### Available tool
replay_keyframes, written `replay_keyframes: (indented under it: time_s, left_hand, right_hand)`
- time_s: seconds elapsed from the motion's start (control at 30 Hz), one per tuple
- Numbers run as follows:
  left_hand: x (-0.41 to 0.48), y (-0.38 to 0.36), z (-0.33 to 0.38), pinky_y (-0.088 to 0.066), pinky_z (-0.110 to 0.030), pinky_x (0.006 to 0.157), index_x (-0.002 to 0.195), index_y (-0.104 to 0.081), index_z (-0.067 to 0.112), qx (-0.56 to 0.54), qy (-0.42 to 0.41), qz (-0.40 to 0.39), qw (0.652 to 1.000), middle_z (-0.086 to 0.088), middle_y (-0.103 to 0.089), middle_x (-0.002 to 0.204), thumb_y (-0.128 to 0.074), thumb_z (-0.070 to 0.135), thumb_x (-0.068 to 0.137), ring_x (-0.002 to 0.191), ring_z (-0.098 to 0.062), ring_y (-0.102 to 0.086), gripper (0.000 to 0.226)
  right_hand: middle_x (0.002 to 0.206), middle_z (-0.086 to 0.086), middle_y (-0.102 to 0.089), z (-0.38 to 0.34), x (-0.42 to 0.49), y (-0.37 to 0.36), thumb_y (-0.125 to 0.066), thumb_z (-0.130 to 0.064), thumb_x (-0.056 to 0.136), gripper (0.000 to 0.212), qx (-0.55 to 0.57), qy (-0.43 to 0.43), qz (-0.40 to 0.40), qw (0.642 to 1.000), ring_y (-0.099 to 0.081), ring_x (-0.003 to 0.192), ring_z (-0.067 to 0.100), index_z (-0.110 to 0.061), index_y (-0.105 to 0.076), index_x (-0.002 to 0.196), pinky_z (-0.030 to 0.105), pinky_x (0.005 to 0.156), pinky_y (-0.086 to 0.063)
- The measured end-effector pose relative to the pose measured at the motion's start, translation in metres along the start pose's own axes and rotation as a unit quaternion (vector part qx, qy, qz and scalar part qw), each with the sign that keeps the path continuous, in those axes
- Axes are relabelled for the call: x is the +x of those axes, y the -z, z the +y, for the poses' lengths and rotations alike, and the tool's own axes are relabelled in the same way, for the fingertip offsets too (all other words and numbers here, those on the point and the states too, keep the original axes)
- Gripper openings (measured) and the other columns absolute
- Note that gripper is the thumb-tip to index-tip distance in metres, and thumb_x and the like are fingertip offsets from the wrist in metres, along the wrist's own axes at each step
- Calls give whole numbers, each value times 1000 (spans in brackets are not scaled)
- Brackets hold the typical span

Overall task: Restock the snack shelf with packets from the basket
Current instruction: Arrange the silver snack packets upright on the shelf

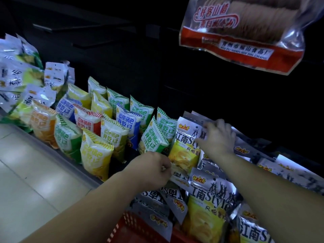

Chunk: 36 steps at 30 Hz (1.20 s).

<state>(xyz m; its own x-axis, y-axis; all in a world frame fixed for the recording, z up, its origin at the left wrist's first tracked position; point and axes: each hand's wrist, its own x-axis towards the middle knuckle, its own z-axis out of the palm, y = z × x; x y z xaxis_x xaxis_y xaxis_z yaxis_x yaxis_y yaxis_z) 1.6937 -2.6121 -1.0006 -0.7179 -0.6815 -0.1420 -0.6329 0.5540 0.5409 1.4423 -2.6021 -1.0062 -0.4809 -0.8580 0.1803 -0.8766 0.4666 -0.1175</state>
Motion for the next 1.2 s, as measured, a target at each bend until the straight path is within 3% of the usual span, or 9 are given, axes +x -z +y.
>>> replay_keyframes:
  time_s: [0.07,0.23,0.37,0.5,0.67,0.8,0.9,1.1,1.2]
  left_hand:
    - [0,1,0,-59,-37,67,106,-73,28,-2,4,6,1000,4,-72,90,-54,49,100,69,-17,-64,29]
    - [2,2,0,-42,-24,52,104,-76,28,-6,5,24,1000,9,-61,69,-56,45,101,49,-8,-48,26]
    - [1,3,-2,-54,-33,55,95,-75,27,-9,0,22,1000,3,-67,72,-55,45,100,58,-18,-60,27]
    - [-1,4,-1,-43,-28,51,87,-71,26,1,2,31,1000,0,-62,66,-53,49,100,54,-19,-54,32]
    - [-11,27,20,-58,-36,80,121,-62,26,4,29,103,994,3,-65,117,-58,46,99,98,-21,-65,30]
    - [-27,62,40,-48,-24,59,88,-46,29,-220,61,228,947,-4,-59,82,-77,27,89,65,-18,-61,31]
    - [-49,85,66,-58,-29,91,78,-48,18,-397,29,198,896,-3,-76,102,-77,3,87,104,-13,-71,34]
    - [-94,105,106,-52,-19,81,91,-55,15,-405,24,159,900,17,-67,99,-87,24,80,92,3,-65,34]
    - [-114,103,122,-55,-29,72,85,-53,18,-465,1,96,880,1,-61,79,-86,18,82,77,-16,-62,33]
  right_hand:
    - [135,4,-56,-2,5,3,-75,-48,88,52,6,14,-12,1000,-47,130,31,-26,-59,132,43,100,-32]
    - [93,-5,-54,-12,6,4,-76,-38,88,27,53,33,-14,998,-57,105,27,-31,-52,80,37,84,-31]
    - [97,-2,-56,-7,5,9,-72,-37,93,13,99,28,45,994,-55,105,28,-28,-68,84,34,76,-36]
    - [87,-7,-62,-9,-4,31,-69,-39,96,17,219,43,68,973,-63,85,26,-31,-58,85,43,69,-55]
    - [78,2,-65,-24,-26,94,-72,-18,96,16,360,126,-42,923,-62,71,7,-14,-59,86,28,66,-54]
    - [72,-3,-70,-30,-50,155,-76,-13,92,16,419,119,-58,898,-65,65,2,-13,-63,82,16,59,-50]
    - [73,2,-74,-34,-71,191,-80,-13,89,15,518,73,-59,850,-68,65,4,-13,-66,82,17,61,-52]
    - [71,12,-58,-32,-129,226,-79,-26,90,19,617,-68,-90,779,-47,49,13,-10,-67,89,23,42,-38]
    - [70,6,-60,-32,-155,238,-80,-31,88,21,632,-80,-114,763,-50,57,17,-13,-68,89,29,48,-41]
